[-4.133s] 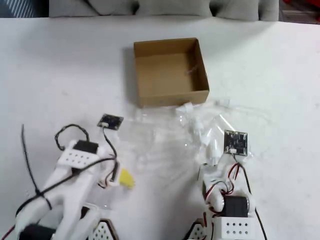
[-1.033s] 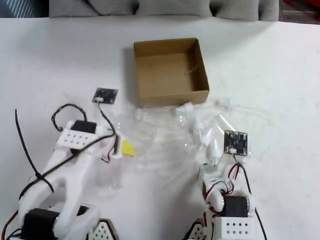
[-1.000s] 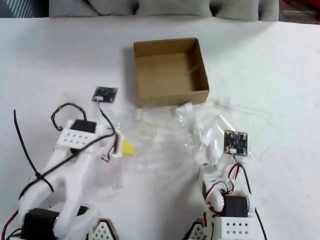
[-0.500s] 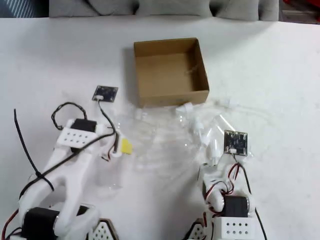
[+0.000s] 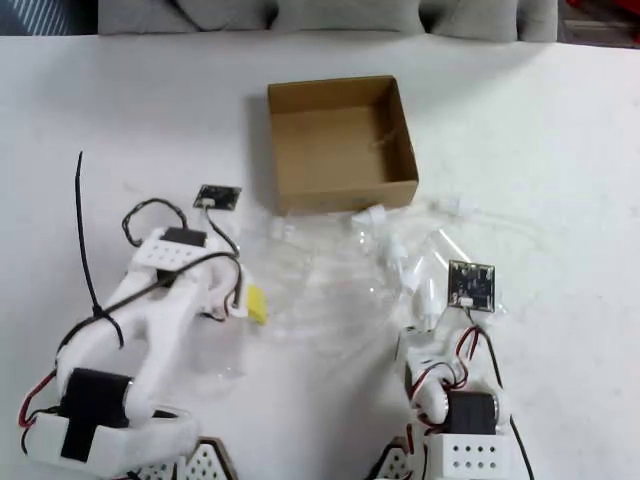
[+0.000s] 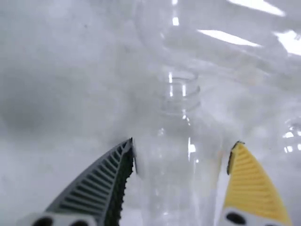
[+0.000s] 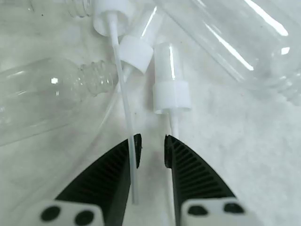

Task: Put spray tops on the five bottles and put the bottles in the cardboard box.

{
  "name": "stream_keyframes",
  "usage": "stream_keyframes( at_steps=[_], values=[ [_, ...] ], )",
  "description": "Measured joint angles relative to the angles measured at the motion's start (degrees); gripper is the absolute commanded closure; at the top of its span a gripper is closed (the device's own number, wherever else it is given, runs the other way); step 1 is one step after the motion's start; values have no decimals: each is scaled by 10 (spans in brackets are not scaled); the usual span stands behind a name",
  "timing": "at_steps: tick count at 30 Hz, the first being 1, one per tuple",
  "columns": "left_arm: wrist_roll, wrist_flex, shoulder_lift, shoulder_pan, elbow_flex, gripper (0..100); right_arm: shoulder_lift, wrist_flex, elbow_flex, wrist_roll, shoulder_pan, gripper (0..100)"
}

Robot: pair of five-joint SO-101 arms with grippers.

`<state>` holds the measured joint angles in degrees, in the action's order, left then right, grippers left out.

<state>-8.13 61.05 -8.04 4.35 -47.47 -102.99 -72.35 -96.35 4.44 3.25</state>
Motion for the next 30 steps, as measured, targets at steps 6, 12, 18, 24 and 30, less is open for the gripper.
stream_keyframes(
  at_steps=[6,12,18,24,30],
  values=[
    [-1,-11,18,4,0,945,0,0,0,0,0,942],
    [-2,-13,19,4,7,973,0,0,0,0,0,942],
    [-2,-13,19,4,7,980,0,0,0,0,0,942],
    [-2,-13,19,4,7,980,0,0,0,0,0,942],
    [4,-13,19,4,7,980,0,0,0,0,0,941]
  ],
)
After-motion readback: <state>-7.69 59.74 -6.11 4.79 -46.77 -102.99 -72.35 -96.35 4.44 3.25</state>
